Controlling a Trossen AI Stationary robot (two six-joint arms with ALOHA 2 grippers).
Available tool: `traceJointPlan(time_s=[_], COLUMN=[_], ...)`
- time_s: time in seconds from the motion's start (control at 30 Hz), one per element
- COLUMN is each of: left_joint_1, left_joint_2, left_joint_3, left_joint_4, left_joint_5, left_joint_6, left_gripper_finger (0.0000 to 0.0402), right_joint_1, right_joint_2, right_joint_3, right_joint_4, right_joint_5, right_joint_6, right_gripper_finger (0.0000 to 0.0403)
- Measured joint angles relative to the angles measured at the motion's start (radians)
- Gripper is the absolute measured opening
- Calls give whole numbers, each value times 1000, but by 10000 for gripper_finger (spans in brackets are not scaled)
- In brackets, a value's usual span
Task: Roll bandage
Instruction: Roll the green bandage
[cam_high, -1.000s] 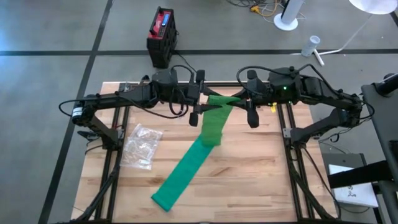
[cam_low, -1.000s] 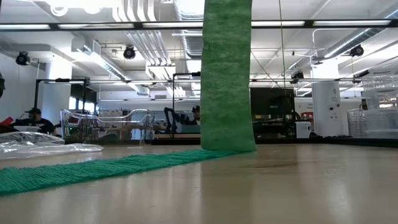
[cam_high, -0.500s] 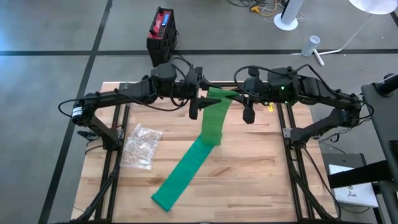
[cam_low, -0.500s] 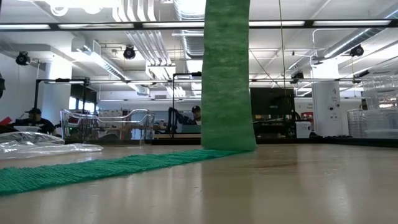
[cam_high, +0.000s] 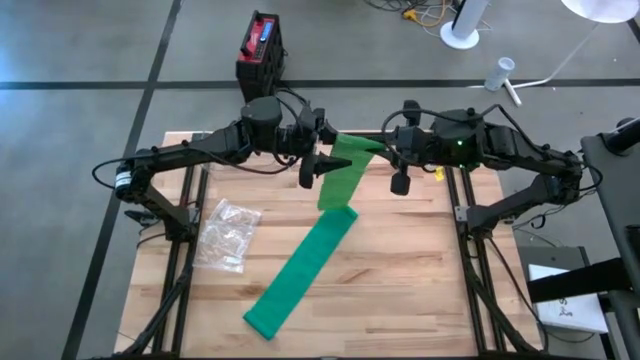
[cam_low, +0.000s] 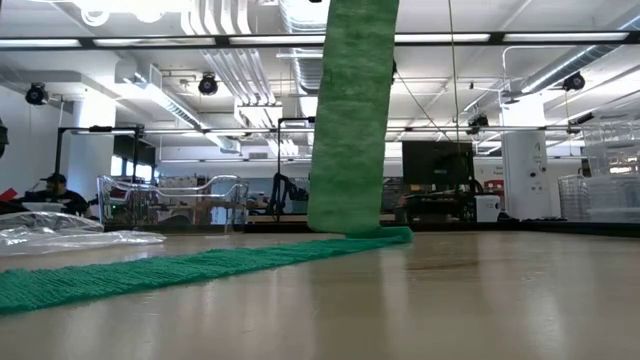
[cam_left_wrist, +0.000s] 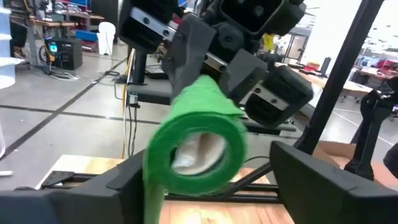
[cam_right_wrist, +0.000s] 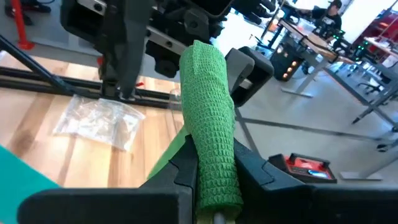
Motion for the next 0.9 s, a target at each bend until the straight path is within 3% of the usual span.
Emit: traceJointPlan(time_s=[0.2,0.4,0.63,0.9], left_joint_1=[0,0,0,1], left_joint_2=[-12,-20,-20,-20], left_joint_3=[0,0,0,0], left_joint_4=[1,32,33,75], left_joint_5=[-10,-18,-8,-9], left_joint_6=[135,77,-33,-142], left_gripper_finger=[339,371,377,358], right_joint_1=[9,20,21,22], right_joint_2=[0,2,7,16], right_joint_3=[0,0,-1,-3], right_joint_4=[2,4,49,67], right_joint_5=[-5,-8,3,86], right_joint_6=[-5,-23,-88,-203], right_gripper_finger=[47,47,47,47])
